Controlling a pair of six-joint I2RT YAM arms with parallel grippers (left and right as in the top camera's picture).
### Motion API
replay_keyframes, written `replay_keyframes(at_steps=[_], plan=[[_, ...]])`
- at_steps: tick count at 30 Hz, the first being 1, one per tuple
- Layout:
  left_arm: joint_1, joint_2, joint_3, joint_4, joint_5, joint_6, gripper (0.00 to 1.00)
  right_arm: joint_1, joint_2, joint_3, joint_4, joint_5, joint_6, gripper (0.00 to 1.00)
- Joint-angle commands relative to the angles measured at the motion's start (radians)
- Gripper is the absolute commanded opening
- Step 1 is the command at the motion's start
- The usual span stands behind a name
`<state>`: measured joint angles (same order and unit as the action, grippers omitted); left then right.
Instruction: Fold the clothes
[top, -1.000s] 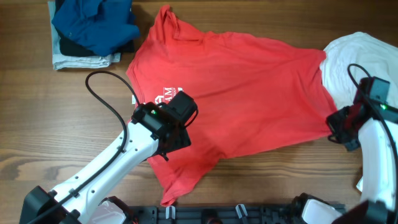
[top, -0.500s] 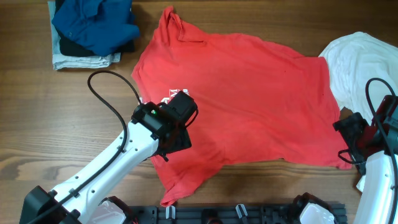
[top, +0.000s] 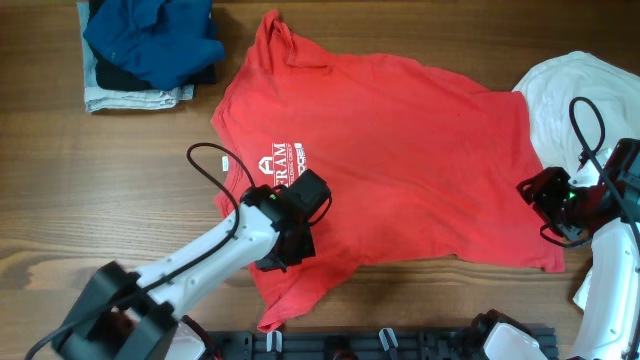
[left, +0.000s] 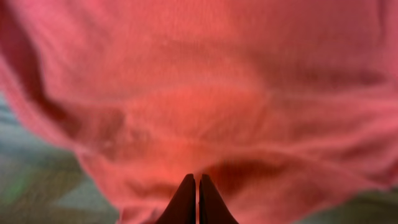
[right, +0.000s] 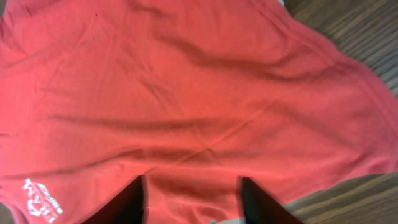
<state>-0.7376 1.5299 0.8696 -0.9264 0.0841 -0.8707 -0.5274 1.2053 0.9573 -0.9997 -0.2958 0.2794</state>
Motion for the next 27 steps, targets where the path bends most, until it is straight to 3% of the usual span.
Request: replay_keyframes(at_steps=[1,15,27], plan=[[0.008,0.108,-0.015,0.046,-0.006,-0.012,0.04,-0.002,0.006,0.0,-0.006,-0.02,-0.015,0.41],[0.163,0.18,-0.114,0.152,-0.01,0.003,0.04,-0.002,0.006,0.0,-0.004,-0.021,-0.014,0.43],[0.495,0.173,-0.104,-0.038,-0.04,0.004,0.04,-0.002,0.006,0.0,0.002,-0.027,-0.014,0.44]])
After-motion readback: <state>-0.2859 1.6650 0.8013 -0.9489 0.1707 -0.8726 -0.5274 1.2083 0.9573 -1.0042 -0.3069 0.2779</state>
